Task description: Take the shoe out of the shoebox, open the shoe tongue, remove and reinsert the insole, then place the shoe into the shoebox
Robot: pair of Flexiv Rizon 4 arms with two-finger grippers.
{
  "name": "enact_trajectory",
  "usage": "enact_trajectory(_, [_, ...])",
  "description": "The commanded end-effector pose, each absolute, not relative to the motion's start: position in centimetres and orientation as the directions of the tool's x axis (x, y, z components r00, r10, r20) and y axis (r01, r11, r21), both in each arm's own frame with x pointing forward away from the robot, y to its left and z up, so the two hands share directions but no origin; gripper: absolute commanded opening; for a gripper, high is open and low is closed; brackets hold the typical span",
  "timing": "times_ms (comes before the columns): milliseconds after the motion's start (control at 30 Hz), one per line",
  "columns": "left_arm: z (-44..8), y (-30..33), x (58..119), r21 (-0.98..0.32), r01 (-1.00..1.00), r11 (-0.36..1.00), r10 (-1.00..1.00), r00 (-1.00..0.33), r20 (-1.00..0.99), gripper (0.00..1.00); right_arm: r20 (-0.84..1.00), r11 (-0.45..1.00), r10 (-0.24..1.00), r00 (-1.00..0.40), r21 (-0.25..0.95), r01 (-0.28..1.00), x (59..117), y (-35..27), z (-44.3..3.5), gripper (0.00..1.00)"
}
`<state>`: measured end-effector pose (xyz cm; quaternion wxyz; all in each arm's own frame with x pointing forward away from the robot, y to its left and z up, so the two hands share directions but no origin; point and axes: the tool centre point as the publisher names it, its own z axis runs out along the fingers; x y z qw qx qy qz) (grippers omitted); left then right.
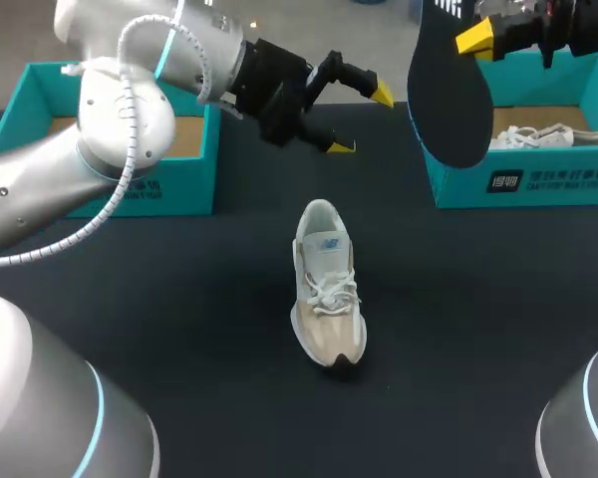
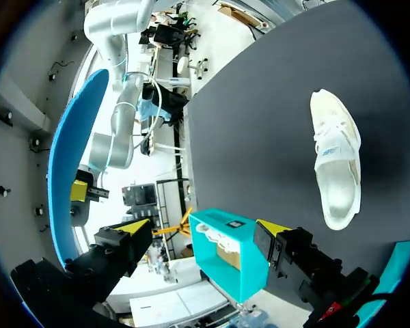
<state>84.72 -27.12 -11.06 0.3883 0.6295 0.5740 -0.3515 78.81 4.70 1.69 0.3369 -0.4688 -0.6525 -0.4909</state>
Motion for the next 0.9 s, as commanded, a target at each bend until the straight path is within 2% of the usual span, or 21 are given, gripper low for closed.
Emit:
enact_trajectory(33, [-11.1, -26.4, 83.8, 0.096, 0.995, -0.021, 0.423, 0.096, -0.901, 1.0, 0.9, 0.081, 0.283, -0.332, 0.323, 0.943, 78.9, 4.8, 1.7, 0.0])
enact_trajectory(400, [-11.0, -26.5, 83.9, 0.094, 0.996, -0.011, 0.401, 0.09, -0.912, 1.0, 0.9, 0.081, 0.283, -0.332, 0.323, 0.943, 78.9, 4.8, 1.7, 0.0])
enact_trajectory(600, [-9.3, -26.2, 84.1, 0.106, 0.993, 0.052, 0.277, 0.087, -0.957, 1.0, 0.939, -0.026, 0.259, -0.226, 0.24, 0.97, 80.7, 4.0, -0.2, 0.0])
enact_trajectory(900, [-7.8, -26.0, 83.4, 0.14, 0.987, 0.082, 0.151, 0.127, -0.98, 1.0, 0.954, -0.027, 0.251, -0.161, 0.173, 0.985, 83.4, 3.6, -1.1, 0.0])
